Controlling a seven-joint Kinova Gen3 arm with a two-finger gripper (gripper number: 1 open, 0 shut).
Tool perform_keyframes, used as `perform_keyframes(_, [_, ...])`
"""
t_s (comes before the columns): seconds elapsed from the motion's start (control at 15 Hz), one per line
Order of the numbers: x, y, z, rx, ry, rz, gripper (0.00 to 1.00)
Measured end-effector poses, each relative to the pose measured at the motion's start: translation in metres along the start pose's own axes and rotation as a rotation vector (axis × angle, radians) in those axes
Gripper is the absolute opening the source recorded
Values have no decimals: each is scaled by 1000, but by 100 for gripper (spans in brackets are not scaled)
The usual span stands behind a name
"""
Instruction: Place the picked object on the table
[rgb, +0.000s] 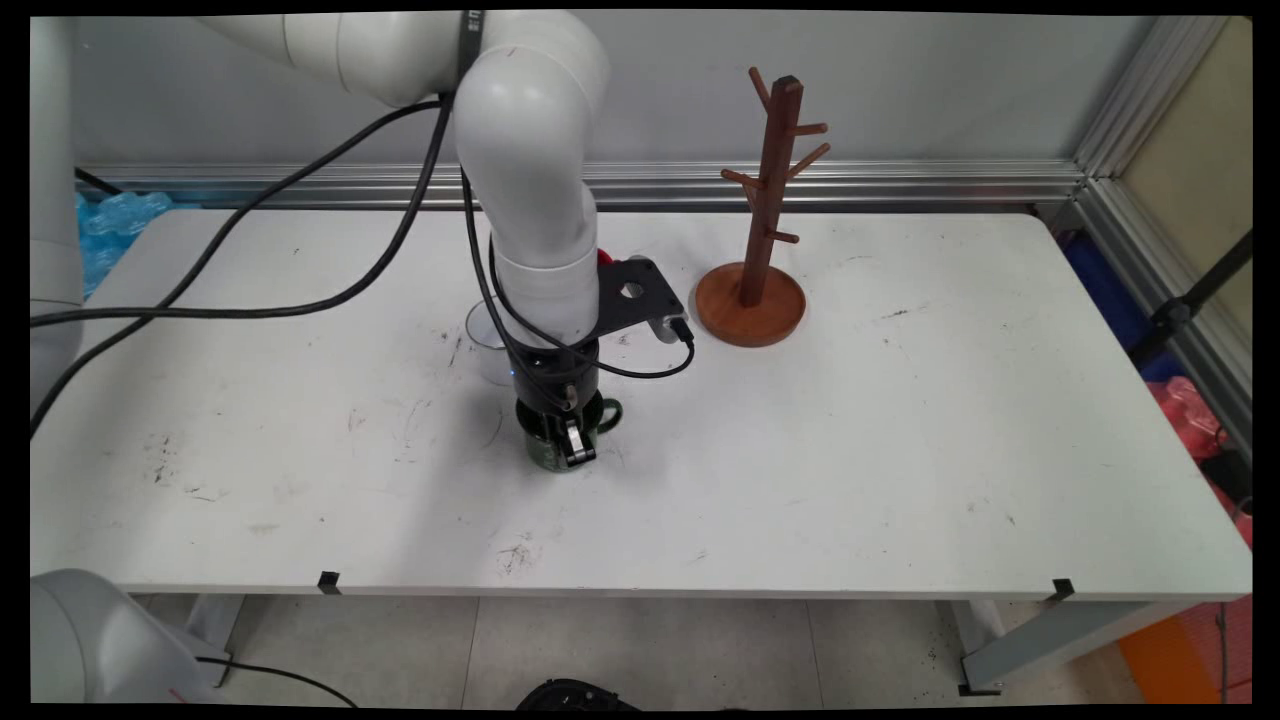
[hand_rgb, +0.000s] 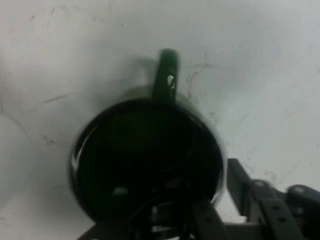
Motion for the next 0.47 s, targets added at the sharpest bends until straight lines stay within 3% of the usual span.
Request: perform_keyframes(0.47, [2,-2,1,12,9,-9,100])
